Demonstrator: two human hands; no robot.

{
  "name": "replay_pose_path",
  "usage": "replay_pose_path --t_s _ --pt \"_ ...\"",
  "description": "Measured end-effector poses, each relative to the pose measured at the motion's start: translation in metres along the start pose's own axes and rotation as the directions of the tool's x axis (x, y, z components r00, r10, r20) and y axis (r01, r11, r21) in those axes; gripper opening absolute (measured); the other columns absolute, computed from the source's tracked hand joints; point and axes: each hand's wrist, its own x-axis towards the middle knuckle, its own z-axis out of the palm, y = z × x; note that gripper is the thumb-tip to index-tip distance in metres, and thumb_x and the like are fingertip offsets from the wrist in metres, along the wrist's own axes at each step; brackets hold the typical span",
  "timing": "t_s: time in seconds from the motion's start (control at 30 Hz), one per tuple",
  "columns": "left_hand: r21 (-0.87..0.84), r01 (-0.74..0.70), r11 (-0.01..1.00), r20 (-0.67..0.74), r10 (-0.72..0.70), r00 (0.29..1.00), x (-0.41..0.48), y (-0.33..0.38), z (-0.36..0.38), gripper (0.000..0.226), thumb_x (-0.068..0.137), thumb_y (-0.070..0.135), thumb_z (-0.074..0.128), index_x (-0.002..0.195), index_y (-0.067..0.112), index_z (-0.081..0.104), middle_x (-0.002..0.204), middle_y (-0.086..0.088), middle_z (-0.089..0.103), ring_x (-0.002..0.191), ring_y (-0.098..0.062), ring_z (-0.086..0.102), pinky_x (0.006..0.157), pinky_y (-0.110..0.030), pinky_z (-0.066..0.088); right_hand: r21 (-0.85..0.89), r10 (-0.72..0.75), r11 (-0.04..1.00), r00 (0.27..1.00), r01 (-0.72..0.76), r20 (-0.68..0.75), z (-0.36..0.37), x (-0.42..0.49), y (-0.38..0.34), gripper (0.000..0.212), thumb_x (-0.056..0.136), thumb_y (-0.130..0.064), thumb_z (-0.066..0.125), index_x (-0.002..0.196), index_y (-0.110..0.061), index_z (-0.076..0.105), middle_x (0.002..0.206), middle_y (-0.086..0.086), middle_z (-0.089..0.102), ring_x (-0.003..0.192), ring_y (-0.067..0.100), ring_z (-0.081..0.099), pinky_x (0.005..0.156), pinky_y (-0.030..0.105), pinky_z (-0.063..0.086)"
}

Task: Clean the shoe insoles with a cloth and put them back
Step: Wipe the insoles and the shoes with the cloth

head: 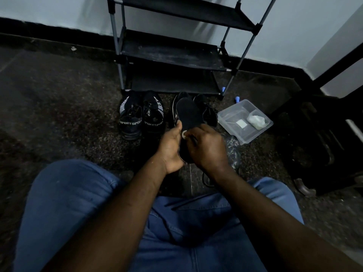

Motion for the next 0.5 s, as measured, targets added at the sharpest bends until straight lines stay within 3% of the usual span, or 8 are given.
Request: replay_pose_path --t_s 0.17,0.33,0.5 --pt "0.020 -0.025 1.000 0.046 0.024 0.999 -0.003 0.002 0.005 0.071 0.102 0.067 0.030 0.139 0.014 0.060 0.115 -0.005 0.075 0.104 -0.019 0.072 0.088 -0.034 0.055 -0.020 0.028 0.999 0.999 -0.028 -0.023 0.003 0.000 0.001 0.012 0.089 -0.017 0.066 0.093 -0.015 0.078 0.085 0.007 0.067 0.075 0.025 0.062 0.063 0.035 0.051" --pt "-0.001 -0.048 0.999 -0.007 0.048 0.999 0.003 0.002 -0.003 0.080 0.101 0.067 0.035 0.140 0.000 0.058 0.138 -0.020 0.063 0.133 -0.032 0.057 0.119 -0.043 0.037 0.035 -0.051 0.998 0.995 0.048 0.089 0.001 -0.023 -0.005 0.015 0.086 -0.016 0.068 0.095 -0.017 0.079 0.089 0.006 0.068 0.078 0.025 0.064 0.070 0.032 0.047" --pt "0.046 0.006 0.999 0.011 -0.007 1.000 0.002 -0.001 -0.001 0.065 0.101 0.054 0.047 0.139 0.001 0.058 0.137 -0.018 0.063 0.130 -0.031 0.059 0.112 -0.038 0.044 0.054 -0.106 0.994 0.980 0.099 0.166 -0.006 -0.018 0.001 0.018 0.084 -0.012 0.068 0.096 -0.017 0.080 0.089 0.006 0.070 0.079 0.025 0.064 0.071 0.036 0.054"
